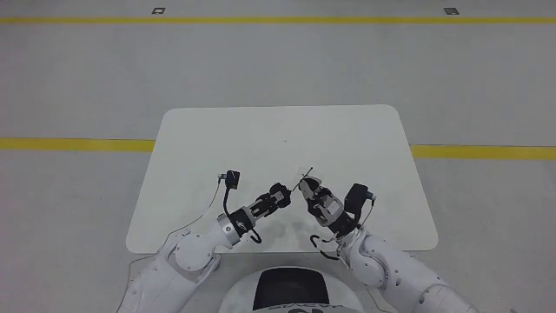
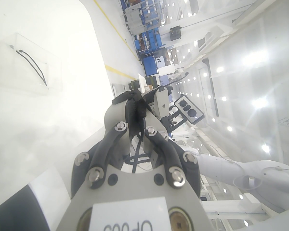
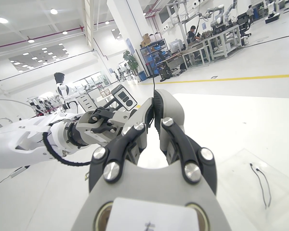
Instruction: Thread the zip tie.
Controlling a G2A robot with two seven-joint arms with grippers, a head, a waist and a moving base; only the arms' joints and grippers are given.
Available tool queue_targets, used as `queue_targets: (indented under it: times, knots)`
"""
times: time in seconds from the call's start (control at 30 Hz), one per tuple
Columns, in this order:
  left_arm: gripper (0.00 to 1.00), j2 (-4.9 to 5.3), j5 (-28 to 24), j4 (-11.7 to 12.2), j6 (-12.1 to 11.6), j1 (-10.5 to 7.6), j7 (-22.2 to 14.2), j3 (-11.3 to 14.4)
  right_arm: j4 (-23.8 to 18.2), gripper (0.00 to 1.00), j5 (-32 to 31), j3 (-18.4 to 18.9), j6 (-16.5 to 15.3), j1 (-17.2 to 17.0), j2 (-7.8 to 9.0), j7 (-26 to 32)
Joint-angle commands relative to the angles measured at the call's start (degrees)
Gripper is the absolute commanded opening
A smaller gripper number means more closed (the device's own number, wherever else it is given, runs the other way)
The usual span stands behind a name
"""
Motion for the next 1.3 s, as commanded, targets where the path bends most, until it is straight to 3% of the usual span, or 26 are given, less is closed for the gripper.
queue_targets:
  times: [0.0,1.27]
  knots:
    - [0.00,0.00,0.00,0.00,0.00,0.00,0.00,0.00,0.03,0.00,-0.19,0.20,0.01,-0.09,-0.20,0.16]
    - [0.00,0.00,0.00,0.00,0.00,0.00,0.00,0.00,0.22,0.00,-3.12,2.69,0.01,-1.70,-2.44,1.93]
